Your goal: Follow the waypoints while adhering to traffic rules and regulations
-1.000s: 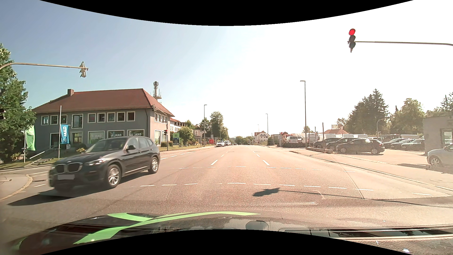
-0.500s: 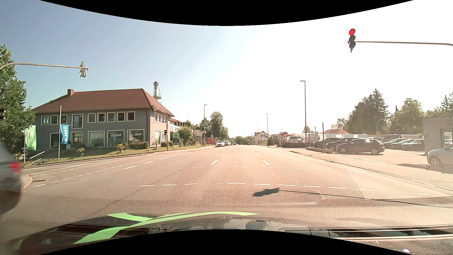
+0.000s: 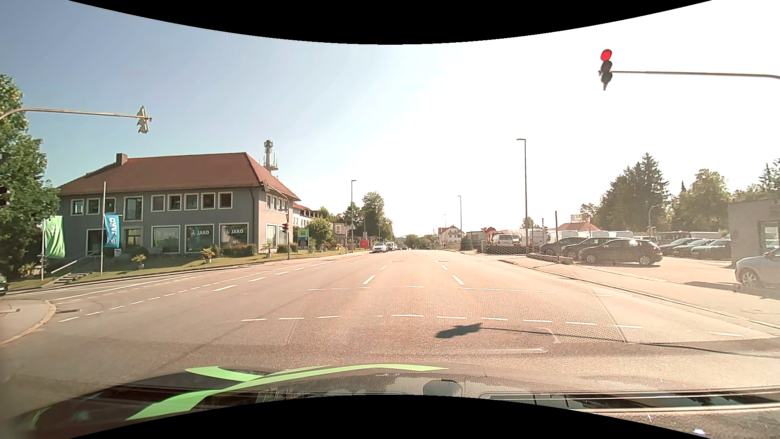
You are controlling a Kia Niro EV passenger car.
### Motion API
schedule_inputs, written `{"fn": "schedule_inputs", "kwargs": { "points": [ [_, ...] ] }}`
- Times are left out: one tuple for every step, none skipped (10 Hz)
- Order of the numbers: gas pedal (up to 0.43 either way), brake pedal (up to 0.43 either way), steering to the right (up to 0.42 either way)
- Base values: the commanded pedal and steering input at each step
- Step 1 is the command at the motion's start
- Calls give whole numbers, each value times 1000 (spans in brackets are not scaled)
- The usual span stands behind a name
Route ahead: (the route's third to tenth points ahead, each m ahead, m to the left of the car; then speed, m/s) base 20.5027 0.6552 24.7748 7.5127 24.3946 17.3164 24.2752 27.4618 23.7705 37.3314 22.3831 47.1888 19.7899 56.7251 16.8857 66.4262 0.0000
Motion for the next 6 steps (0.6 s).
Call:
{"fn": "schedule_inputs", "kwargs": {
  "points": [
    [0,274,-11],
    [0,280,-11],
    [0,280,-11],
    [0,280,-11],
    [0,280,-11],
    [0,280,-11]
  ]
}}
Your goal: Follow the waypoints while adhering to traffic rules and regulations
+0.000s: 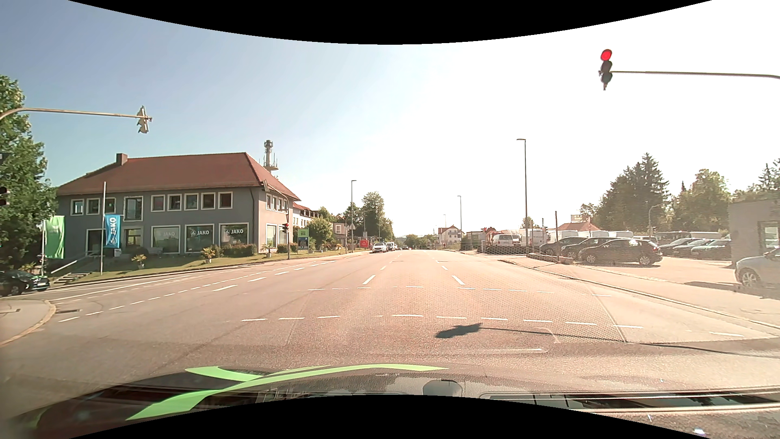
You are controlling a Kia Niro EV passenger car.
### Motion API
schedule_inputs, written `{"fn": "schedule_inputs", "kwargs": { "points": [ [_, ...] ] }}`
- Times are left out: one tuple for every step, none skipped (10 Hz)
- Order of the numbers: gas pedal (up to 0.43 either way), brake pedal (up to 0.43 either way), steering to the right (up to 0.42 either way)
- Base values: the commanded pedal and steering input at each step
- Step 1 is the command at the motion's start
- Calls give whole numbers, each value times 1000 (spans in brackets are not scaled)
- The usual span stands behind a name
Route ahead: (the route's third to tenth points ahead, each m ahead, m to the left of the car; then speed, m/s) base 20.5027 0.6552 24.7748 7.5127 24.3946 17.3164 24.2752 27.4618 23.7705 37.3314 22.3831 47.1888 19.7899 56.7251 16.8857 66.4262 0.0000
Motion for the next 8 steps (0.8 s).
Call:
{"fn": "schedule_inputs", "kwargs": {
  "points": [
    [0,280,-11],
    [0,280,-11],
    [0,280,-11],
    [0,274,-11],
    [0,280,-11],
    [0,280,-11],
    [0,280,-11],
    [0,280,-11]
  ]
}}
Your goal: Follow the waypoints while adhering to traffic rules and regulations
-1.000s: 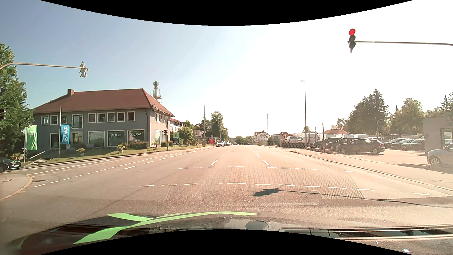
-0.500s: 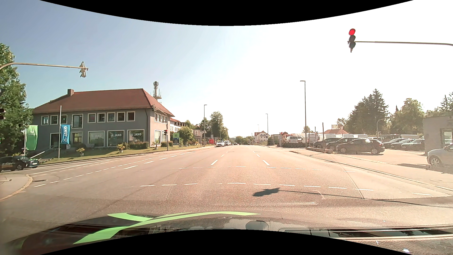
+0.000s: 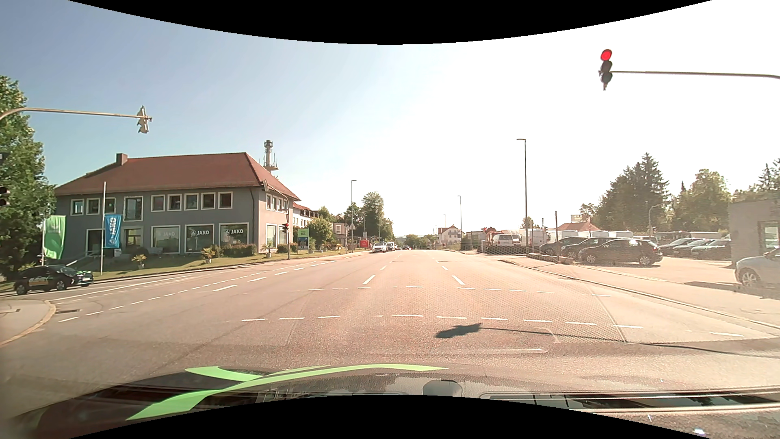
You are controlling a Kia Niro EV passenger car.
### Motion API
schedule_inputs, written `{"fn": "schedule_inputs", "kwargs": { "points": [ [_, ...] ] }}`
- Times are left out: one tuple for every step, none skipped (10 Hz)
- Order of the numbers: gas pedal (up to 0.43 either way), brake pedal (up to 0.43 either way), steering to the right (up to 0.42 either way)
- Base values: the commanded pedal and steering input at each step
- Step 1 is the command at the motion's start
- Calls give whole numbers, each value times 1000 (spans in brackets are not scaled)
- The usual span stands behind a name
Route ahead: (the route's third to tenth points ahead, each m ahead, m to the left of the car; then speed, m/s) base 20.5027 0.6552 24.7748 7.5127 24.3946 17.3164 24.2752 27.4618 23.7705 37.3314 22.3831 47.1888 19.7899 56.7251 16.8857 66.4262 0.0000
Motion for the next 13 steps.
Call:
{"fn": "schedule_inputs", "kwargs": {
  "points": [
    [0,280,-11],
    [0,280,-11],
    [0,280,-11],
    [0,280,-11],
    [0,280,-11],
    [0,280,-11],
    [0,280,-11],
    [0,274,-11],
    [0,280,-11],
    [0,280,-11],
    [0,274,-11],
    [0,280,-11],
    [0,274,-11]
  ]
}}
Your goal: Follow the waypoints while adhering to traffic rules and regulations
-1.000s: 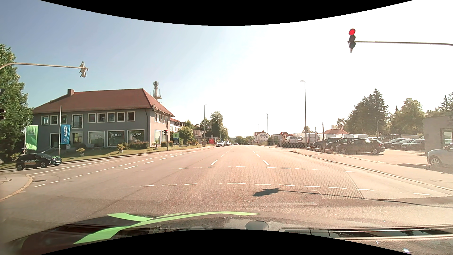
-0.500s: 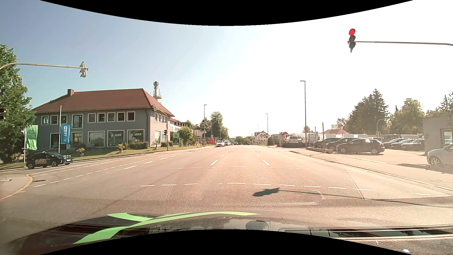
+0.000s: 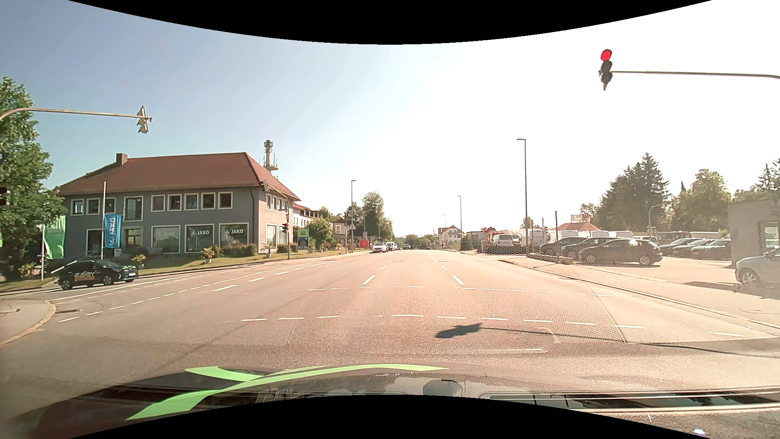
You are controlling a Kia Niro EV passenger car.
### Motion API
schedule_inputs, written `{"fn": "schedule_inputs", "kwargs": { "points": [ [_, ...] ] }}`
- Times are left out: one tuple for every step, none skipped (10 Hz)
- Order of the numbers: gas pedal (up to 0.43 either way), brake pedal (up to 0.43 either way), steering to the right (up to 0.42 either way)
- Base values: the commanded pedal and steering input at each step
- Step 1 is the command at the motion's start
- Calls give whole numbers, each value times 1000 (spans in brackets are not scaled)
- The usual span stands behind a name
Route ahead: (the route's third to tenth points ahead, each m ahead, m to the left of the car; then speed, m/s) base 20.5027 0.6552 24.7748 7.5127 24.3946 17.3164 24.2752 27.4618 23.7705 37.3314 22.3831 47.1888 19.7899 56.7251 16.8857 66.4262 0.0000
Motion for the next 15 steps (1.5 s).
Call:
{"fn": "schedule_inputs", "kwargs": {
  "points": [
    [0,274,-11],
    [0,280,-11],
    [0,280,-11],
    [0,280,-11],
    [0,280,-11],
    [0,274,-11],
    [0,280,-11],
    [0,280,-11],
    [0,280,-11],
    [0,280,-11],
    [0,280,-11],
    [0,280,-11],
    [0,280,-11],
    [0,280,-10],
    [0,280,-11]
  ]
}}
